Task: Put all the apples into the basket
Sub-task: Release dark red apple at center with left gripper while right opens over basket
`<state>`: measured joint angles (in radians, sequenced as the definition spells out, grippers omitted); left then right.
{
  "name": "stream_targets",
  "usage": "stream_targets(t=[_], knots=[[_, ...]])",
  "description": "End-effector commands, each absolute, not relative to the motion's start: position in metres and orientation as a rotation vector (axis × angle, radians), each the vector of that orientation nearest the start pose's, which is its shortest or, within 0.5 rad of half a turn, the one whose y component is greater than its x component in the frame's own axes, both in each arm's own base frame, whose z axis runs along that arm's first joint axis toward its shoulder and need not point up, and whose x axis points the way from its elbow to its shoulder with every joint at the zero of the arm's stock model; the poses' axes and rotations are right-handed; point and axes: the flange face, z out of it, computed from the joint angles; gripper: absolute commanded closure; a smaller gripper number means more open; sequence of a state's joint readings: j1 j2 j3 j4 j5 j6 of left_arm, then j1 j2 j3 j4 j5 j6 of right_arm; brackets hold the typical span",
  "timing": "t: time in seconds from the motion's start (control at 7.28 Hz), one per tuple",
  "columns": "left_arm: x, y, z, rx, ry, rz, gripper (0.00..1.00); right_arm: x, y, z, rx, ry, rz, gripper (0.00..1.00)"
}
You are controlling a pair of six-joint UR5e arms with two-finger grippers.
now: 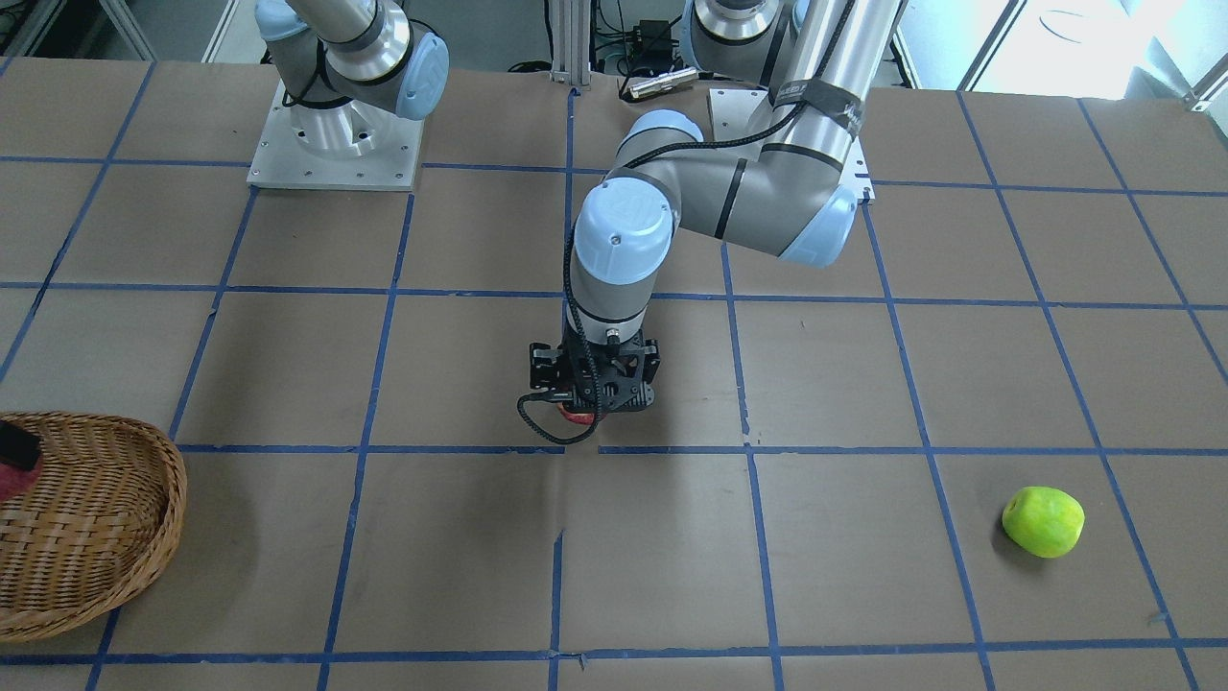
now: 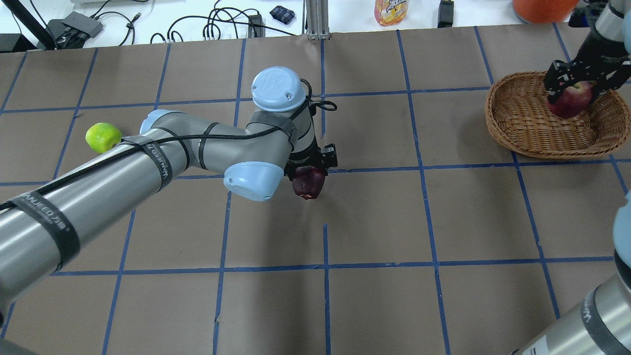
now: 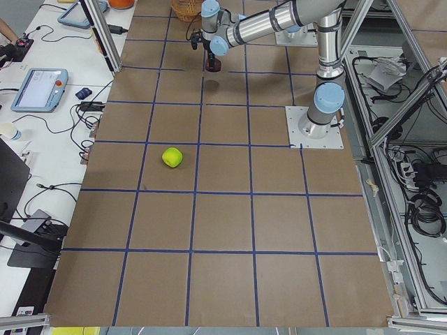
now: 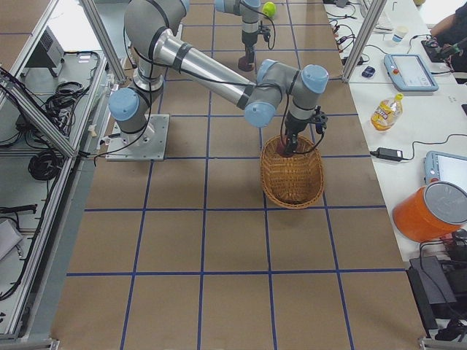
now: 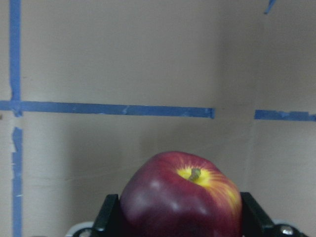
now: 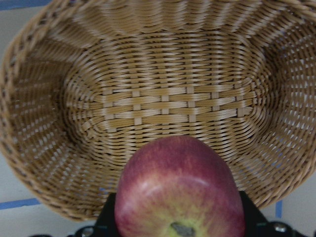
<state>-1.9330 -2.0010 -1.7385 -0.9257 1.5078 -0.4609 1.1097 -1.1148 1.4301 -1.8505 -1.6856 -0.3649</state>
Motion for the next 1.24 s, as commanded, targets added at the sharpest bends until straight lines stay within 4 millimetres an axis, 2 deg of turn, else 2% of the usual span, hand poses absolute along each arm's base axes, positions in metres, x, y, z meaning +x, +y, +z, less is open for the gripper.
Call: stream_targets(t=[0.0, 0.14, 0.27, 0.41, 0.55, 0.69, 0.82, 0.96, 1.1], knots=[[-0.366, -0.558, 0.237, -0.157, 3.227, -0.105, 1.0, -0.242, -0.645, 0.285, 0.114, 3.247, 0.103, 1.0], [-0.359, -0.575, 0.23, -0.044, 3.218, -0.118, 0.99, -0.251, -0.648, 0.28, 0.047, 3.283, 0.079, 1.0], [-0.345, -0.579, 0.213, -0.045, 3.186, -0.083, 0.3, -0.26, -0.649, 0.266, 0.05, 3.277, 0.096, 1.0], [-0.345, -0.578, 0.206, -0.052, 3.185, -0.065, 0.0, -0.269, -0.653, 0.252, 0.057, 3.284, 0.082, 1.0], [-0.346, -0.583, 0.223, -0.042, 3.206, -0.09, 0.0, -0.274, -0.655, 0.249, 0.062, 3.306, 0.028, 0.86], [-0.316, -0.603, 0.251, -0.059, 3.237, -0.105, 0.0, -0.272, -0.657, 0.244, 0.061, 3.298, 0.027, 0.42], [-0.279, -0.61, 0.281, -0.015, 3.226, 0.014, 0.0, -0.272, -0.657, 0.243, 0.058, 3.291, 0.032, 0.03], [-0.228, -0.618, 0.325, 0.13, 3.202, 0.051, 0.0, -0.271, -0.655, 0.242, 0.064, 3.288, 0.049, 0.0], [-0.158, -0.64, 0.353, 0.295, 3.158, -0.019, 0.0, -0.271, -0.654, 0.245, 0.064, 3.288, 0.052, 0.0]])
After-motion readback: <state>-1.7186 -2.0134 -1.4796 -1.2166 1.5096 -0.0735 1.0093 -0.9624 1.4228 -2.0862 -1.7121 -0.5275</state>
